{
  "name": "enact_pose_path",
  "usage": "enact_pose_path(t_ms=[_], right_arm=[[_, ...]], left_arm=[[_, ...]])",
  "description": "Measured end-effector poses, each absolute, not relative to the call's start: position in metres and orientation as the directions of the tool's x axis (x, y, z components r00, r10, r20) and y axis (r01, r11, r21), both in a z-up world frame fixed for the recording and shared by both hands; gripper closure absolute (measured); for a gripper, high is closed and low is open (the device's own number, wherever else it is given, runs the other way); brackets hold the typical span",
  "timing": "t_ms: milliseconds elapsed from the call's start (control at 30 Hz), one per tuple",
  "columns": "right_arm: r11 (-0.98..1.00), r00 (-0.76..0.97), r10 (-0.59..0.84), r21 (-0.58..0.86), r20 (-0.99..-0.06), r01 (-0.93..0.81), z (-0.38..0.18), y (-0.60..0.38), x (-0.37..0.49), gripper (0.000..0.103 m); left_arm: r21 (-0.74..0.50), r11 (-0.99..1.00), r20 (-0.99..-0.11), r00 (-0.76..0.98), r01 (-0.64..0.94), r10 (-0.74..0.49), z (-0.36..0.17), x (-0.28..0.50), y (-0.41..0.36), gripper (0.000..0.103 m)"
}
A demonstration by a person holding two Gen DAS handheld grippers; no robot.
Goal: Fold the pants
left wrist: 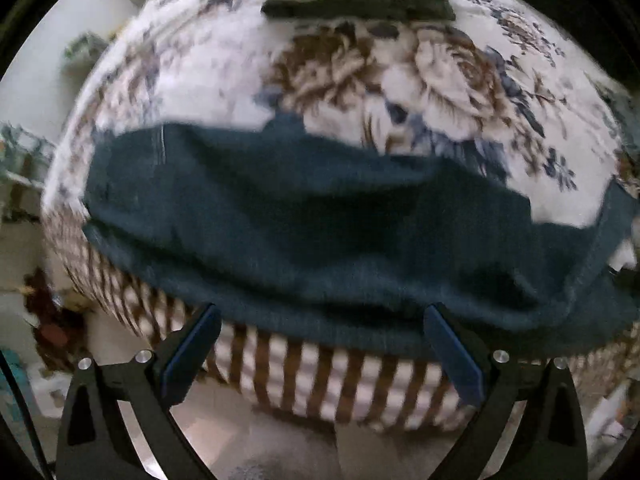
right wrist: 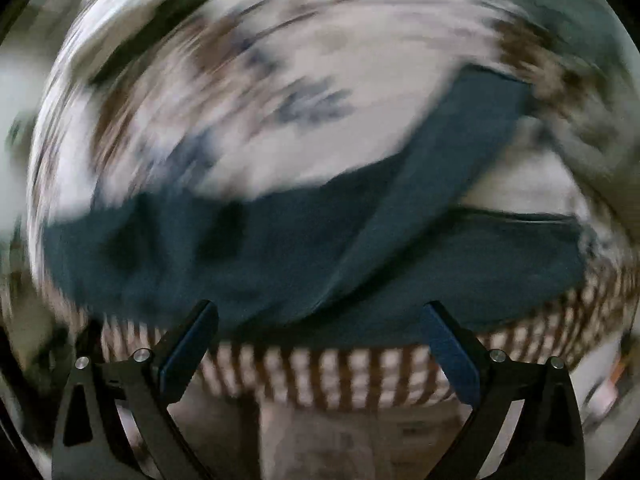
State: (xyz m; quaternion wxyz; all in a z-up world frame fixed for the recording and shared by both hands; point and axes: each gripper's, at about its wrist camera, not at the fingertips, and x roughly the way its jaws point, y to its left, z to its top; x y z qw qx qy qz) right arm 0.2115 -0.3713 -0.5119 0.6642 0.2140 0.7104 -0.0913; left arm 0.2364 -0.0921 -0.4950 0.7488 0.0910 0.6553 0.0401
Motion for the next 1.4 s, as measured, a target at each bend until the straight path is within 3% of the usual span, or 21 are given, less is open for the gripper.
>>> enact_pose_path(t_ms=[100, 200, 267, 300, 333, 400, 567, 767, 833, 900, 1000, 1167, 1400], right_arm=[[0.831, -0.020, 0.110, 0.081, -0.994, 0.551, -0.535, -0.418, 0.240, 0.002], [0.774, -0.043, 0.105, 0.055, -0.993, 0.630, -0.565, -0.456, 0.272, 0.011], [0.753, -0.063, 0.131, 0.058, -0.989, 0.656, -0.585, -0.468, 0.281, 0.032], [0.753, -0.087, 0.120, 0.033, -0.989, 0.657, -0.593, -0.471, 0.282, 0.069], [0.755, -0.105, 0.102, 0.008, -0.989, 0.655, -0.596, -0.473, 0.280, 0.091], [0.712, -0.039, 0.115, 0.055, -0.993, 0.700, -0.585, -0.483, 0.262, 0.098], [0.594, 0.127, 0.096, 0.159, -0.987, 0.788, -0.522, -0.512, 0.177, 0.098], [0.273, 0.191, 0.376, 0.305, -0.907, 0.913, -0.592, -0.534, 0.070, 0.086], [0.198, 0.252, 0.344, 0.332, -0.905, 0.922, -0.594, -0.543, 0.045, 0.053], [0.149, 0.304, 0.252, 0.347, -0.919, 0.926, -0.578, -0.550, 0.026, 0.040], [0.114, 0.352, 0.207, 0.380, -0.913, 0.918, -0.568, -0.557, 0.028, 0.040], [0.211, 0.285, 0.202, 0.326, -0.937, 0.922, -0.565, -0.549, 0.085, 0.040], [0.440, -0.026, 0.190, 0.062, -0.981, 0.896, -0.591, -0.522, 0.145, 0.042]], left_arm=[[0.228, 0.970, -0.964, 0.161, 0.080, 0.213, -0.514, 0.256, -0.118, 0.000], [0.273, 0.952, -0.952, 0.179, 0.136, 0.247, -0.530, 0.271, -0.130, 0.000], [0.281, 0.943, -0.952, 0.173, 0.178, 0.251, -0.542, 0.278, -0.141, 0.000], [0.279, 0.942, -0.954, 0.169, 0.188, 0.249, -0.544, 0.280, -0.145, 0.000], [0.274, 0.940, -0.956, 0.166, 0.201, 0.243, -0.547, 0.281, -0.148, 0.000], [0.257, 0.943, -0.962, 0.153, 0.214, 0.227, -0.547, 0.280, -0.151, 0.000], [0.200, 0.958, -0.976, 0.125, 0.204, 0.177, -0.540, 0.257, -0.150, 0.000], [0.174, 0.953, -0.985, 0.049, 0.248, 0.167, -0.557, 0.236, -0.162, 0.000], [0.186, 0.942, -0.982, 0.075, 0.281, 0.172, -0.554, 0.234, -0.170, 0.000], [0.195, 0.930, -0.980, 0.094, 0.311, 0.175, -0.553, 0.232, -0.178, 0.000], [0.199, 0.921, -0.979, 0.099, 0.336, 0.176, -0.555, 0.232, -0.187, 0.000], [0.227, 0.906, -0.973, 0.116, 0.357, 0.199, -0.561, 0.235, -0.204, 0.000], [0.241, 0.895, -0.970, 0.056, 0.374, 0.238, -0.587, 0.245, -0.206, 0.000]])
